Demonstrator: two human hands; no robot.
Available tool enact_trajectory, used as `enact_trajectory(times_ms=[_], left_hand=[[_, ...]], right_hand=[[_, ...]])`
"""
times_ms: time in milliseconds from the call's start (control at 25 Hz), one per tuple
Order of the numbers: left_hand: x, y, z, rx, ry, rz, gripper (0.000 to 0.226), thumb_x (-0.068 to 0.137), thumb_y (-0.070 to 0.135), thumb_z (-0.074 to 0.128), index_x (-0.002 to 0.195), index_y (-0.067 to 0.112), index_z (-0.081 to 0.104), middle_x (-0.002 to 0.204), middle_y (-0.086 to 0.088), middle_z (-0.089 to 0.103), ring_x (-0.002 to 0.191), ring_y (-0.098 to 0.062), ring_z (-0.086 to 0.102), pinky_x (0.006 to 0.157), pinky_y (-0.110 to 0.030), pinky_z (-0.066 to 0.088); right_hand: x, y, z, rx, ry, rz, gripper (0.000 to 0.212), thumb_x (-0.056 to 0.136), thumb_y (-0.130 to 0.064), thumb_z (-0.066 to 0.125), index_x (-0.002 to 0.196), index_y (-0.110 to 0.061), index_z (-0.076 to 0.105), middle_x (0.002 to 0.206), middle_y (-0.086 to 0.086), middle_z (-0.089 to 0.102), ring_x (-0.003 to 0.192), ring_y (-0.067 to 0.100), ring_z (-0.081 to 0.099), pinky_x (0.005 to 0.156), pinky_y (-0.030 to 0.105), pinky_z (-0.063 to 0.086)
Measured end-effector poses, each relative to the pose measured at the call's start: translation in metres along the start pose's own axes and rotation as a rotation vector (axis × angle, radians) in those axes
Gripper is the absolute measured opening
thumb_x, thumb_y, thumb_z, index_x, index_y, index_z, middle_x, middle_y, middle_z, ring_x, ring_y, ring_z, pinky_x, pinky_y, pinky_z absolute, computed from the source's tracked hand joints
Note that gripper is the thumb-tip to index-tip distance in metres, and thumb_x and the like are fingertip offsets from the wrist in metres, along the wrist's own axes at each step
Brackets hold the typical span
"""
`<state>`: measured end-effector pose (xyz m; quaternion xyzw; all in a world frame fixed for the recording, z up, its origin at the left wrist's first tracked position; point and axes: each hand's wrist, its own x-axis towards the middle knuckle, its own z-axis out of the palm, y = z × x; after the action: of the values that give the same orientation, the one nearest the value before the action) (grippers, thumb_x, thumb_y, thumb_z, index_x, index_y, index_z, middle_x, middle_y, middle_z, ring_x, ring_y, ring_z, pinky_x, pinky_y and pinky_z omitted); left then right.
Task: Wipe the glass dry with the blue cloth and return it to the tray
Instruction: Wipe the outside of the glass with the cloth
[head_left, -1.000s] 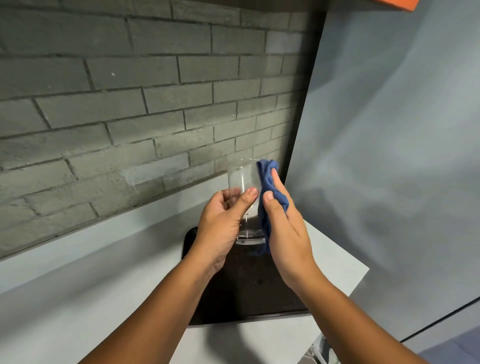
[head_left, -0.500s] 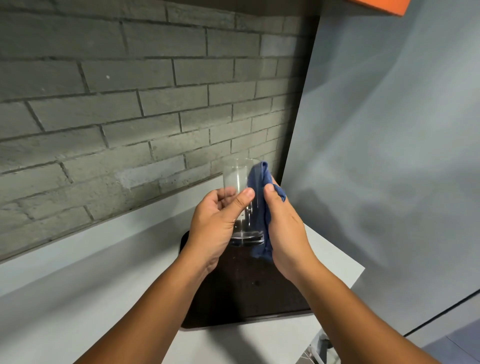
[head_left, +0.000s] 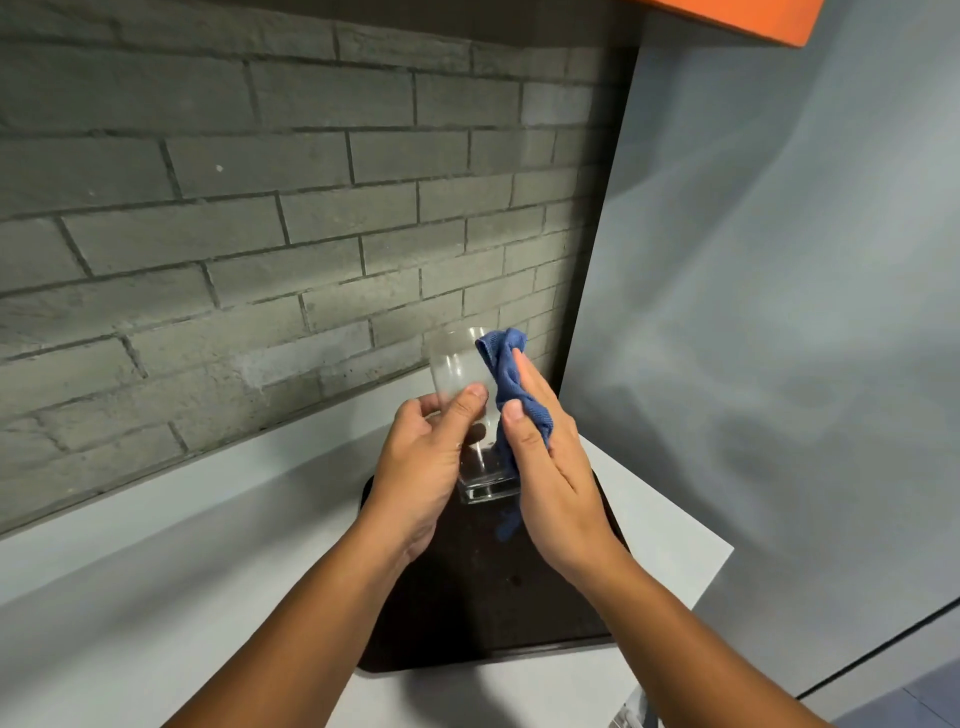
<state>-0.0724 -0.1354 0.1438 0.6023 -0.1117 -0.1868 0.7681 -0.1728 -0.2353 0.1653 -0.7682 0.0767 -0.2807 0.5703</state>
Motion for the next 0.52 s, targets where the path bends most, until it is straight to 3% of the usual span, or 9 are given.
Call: enact_trajectory(times_ms=[120, 200, 280, 360, 400, 520], left_hand=[[-0.004, -0.004, 0.004, 0.088, -0.026, -0.001, 0.136, 0.036, 0.093, 0.092, 0.140, 0.011, 0.064, 0.138, -0.014, 0.079, 0.131, -0.033, 0.075, 0.119, -0.059, 0.054], [-0.003, -0.004, 0.003, 0.017, -0.039, -0.038, 0.140, 0.030, 0.083, 0.101, 0.141, 0.006, 0.065, 0.135, -0.021, 0.080, 0.128, -0.039, 0.076, 0.118, -0.062, 0.055], [-0.004, -0.001, 0.002, -0.040, -0.050, -0.061, 0.131, 0.031, 0.071, 0.108, 0.137, 0.004, 0.068, 0.128, -0.023, 0.083, 0.122, -0.042, 0.080, 0.115, -0.064, 0.057], [-0.006, 0.002, 0.006, -0.068, -0.065, -0.058, 0.114, 0.044, 0.058, 0.110, 0.135, 0.004, 0.067, 0.130, -0.027, 0.081, 0.125, -0.048, 0.077, 0.115, -0.069, 0.055], [-0.007, 0.004, 0.008, -0.078, -0.067, -0.056, 0.106, 0.050, 0.052, 0.108, 0.136, 0.003, 0.067, 0.133, -0.029, 0.079, 0.128, -0.051, 0.075, 0.116, -0.070, 0.054], [-0.002, 0.011, 0.007, -0.079, -0.083, -0.043, 0.096, 0.057, 0.047, 0.099, 0.136, 0.003, 0.070, 0.137, -0.029, 0.078, 0.130, -0.043, 0.075, 0.113, -0.061, 0.059]], right_hand=[[0.007, 0.003, -0.001, 0.065, 0.009, 0.027, 0.055, 0.109, -0.047, 0.047, 0.164, -0.041, 0.044, 0.171, -0.019, 0.046, 0.162, 0.001, 0.036, 0.136, 0.044, 0.030], [0.002, 0.003, 0.000, -0.002, 0.009, 0.014, 0.047, 0.109, -0.050, 0.046, 0.155, -0.058, 0.044, 0.170, -0.027, 0.043, 0.163, 0.001, 0.033, 0.136, 0.044, 0.027], [0.001, 0.002, -0.003, 0.029, 0.004, 0.021, 0.043, 0.114, -0.049, 0.046, 0.156, -0.058, 0.042, 0.171, -0.023, 0.044, 0.164, 0.009, 0.035, 0.135, 0.051, 0.029], [0.007, -0.002, -0.007, 0.168, 0.016, 0.106, 0.046, 0.116, -0.043, 0.046, 0.162, -0.046, 0.045, 0.165, -0.003, 0.058, 0.155, 0.028, 0.053, 0.127, 0.063, 0.040], [0.008, -0.004, -0.008, 0.220, 0.029, 0.140, 0.046, 0.116, -0.043, 0.047, 0.162, -0.044, 0.046, 0.162, -0.002, 0.062, 0.151, 0.028, 0.057, 0.125, 0.061, 0.044], [0.001, -0.009, -0.006, 0.175, -0.001, 0.049, 0.055, 0.110, -0.053, 0.049, 0.164, -0.046, 0.041, 0.171, -0.032, 0.039, 0.159, -0.008, 0.036, 0.129, 0.022, 0.036]])
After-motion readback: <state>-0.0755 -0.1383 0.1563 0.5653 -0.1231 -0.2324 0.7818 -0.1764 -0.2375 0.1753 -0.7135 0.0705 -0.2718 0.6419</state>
